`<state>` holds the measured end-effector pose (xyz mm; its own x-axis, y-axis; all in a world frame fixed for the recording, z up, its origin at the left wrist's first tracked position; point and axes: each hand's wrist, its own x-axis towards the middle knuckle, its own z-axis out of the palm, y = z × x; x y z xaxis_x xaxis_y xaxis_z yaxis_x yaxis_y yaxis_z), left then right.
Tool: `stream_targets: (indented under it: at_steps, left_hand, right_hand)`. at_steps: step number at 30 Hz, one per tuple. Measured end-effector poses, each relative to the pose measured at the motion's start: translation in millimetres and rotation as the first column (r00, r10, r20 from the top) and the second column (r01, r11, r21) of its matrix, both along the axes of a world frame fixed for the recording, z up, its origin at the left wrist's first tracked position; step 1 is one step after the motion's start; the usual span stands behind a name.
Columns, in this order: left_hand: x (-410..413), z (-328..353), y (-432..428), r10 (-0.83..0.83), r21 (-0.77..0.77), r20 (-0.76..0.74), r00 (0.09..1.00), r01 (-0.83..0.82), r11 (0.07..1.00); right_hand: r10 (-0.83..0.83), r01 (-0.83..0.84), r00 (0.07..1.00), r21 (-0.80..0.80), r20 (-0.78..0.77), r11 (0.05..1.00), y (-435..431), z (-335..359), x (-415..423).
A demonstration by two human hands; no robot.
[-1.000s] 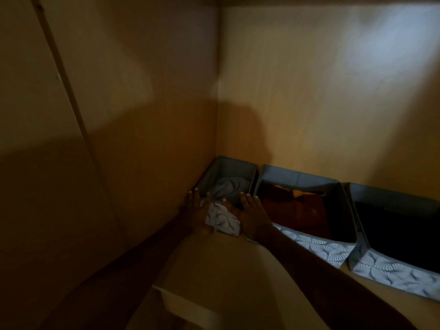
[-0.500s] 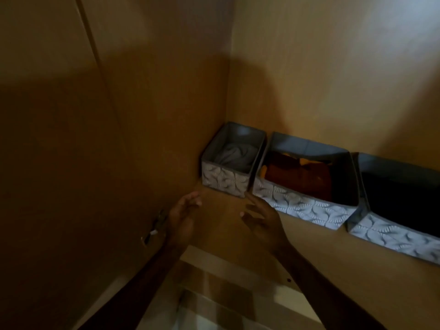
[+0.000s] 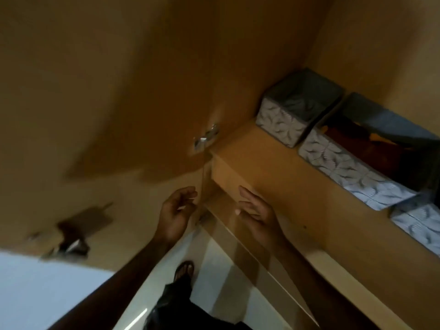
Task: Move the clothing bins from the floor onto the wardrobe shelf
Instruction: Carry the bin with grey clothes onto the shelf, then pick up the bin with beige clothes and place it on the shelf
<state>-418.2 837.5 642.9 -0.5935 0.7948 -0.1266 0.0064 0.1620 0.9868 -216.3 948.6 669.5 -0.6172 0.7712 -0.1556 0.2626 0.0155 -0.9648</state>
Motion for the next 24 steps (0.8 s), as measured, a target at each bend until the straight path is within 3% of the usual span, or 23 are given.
stream_targets:
  at_steps: [4, 7, 12, 18, 24]
  left_hand:
    - [34, -8, -87, 0.25, -0.016, 0.02, 0.968, -0.25, 0.968]
    - [57, -12, -135, 0.337, -0.04, 0.061, 0.94, -0.335, 0.941]
    - [97, -22, -260, 0.574, -0.107, 0.048, 0.818, -0.567, 0.817]
    - [135, -25, -408, 0.829, -0.131, 0.071, 0.554, -0.819, 0.559]
    - [188, -34, -547, 0.945, -0.151, 0.062, 0.322, -0.933, 0.328]
  right_hand:
    - [0.242, -0.24, 0.97, -0.069, 0.01, 0.968, -46, -11, 1]
    - [0.324, -0.322, 0.945, -0.049, 0.043, 0.945, -70, -22, -6]
    - [0.597, -0.595, 0.796, -0.059, 0.097, 0.802, -144, -37, -31]
    - [0.81, -0.806, 0.578, -0.087, 0.096, 0.585, -265, -44, -71]
    - [0.941, -0.942, 0.313, -0.083, 0.13, 0.325, -408, -54, -85]
